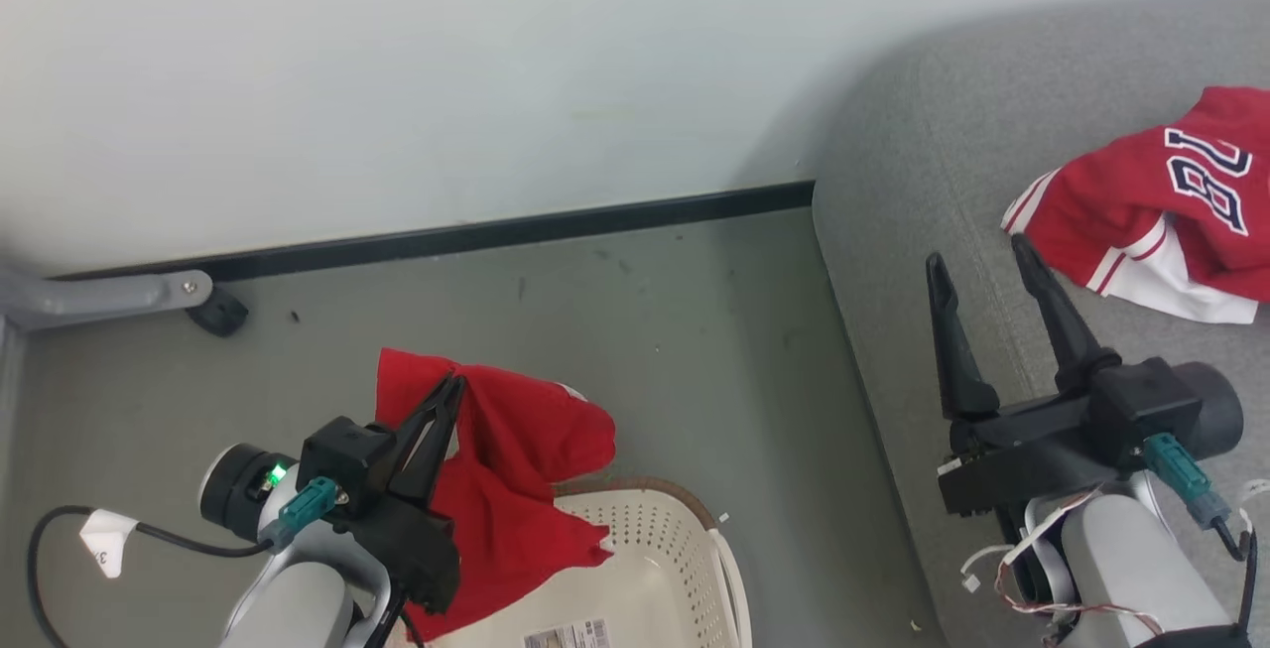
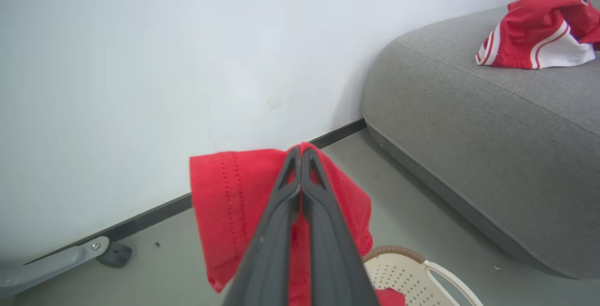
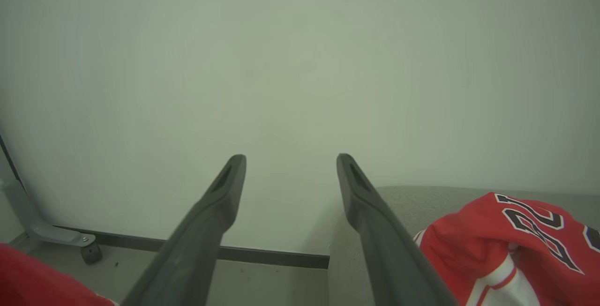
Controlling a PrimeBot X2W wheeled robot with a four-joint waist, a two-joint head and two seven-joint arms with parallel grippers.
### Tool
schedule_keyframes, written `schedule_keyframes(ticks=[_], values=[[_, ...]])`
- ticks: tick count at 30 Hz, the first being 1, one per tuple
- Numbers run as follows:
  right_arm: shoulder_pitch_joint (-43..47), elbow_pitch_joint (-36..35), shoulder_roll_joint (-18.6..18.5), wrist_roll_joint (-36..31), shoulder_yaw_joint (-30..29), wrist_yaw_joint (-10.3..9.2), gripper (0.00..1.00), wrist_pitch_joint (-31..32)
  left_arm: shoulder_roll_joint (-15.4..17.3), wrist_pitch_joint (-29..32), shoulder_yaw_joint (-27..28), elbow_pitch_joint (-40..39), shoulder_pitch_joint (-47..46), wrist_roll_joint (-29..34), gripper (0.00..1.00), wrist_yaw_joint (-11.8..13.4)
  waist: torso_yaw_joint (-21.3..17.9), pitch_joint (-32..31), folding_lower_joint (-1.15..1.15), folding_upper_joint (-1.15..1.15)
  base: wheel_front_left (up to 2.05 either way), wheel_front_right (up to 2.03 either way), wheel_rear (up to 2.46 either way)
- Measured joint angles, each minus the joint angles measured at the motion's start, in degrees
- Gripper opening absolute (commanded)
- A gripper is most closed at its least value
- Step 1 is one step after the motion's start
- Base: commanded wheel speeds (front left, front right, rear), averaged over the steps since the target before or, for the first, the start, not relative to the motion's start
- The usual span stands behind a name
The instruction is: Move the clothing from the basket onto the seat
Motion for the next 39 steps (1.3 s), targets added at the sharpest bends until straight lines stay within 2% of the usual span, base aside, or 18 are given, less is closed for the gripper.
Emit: schedule_keyframes(ticks=[7, 16, 27, 34, 39], values=[[3.2, 1.1, 0.8, 0.3, 1.1, 0.25, 1.00, 0.0, -0.3, 0.0, 0.5, -2.2, 0.7, -0.9, 0.00, 0.0, 0.4, -5.5, 0.00, 0.00, 0.00, 0.00, 0.00], [4.8, 0.6, 1.4, 0.5, 2.6, 1.53, 1.00, 0.0, -0.2, 0.3, 0.8, -5.9, 3.4, -2.4, 0.00, 0.3, 0.1, -10.2, 0.00, 0.00, 0.00, 0.00, 0.00], [4.6, 1.8, 0.3, 0.5, 3.9, 3.92, 1.00, 0.0, 0.3, 2.2, 0.6, -9.9, 3.9, -2.4, 0.00, 1.0, 0.1, -10.8, 0.01, 0.00, 0.00, 0.00, 0.00], [2.7, 4.7, -0.2, 0.4, 8.4, 6.24, 1.00, 0.0, 0.9, 3.9, 0.1, -13.0, 3.8, -2.3, 0.00, 1.0, 0.7, -10.9, 0.01, 0.01, 0.00, 0.00, 0.00], [0.0, 7.7, 0.0, 0.4, 12.9, 7.15, 1.00, 0.0, 0.8, 5.2, -0.4, -15.0, 3.4, -2.3, 0.00, 1.0, 1.1, -11.0, 0.01, 0.01, 0.00, 0.00, 0.00]])
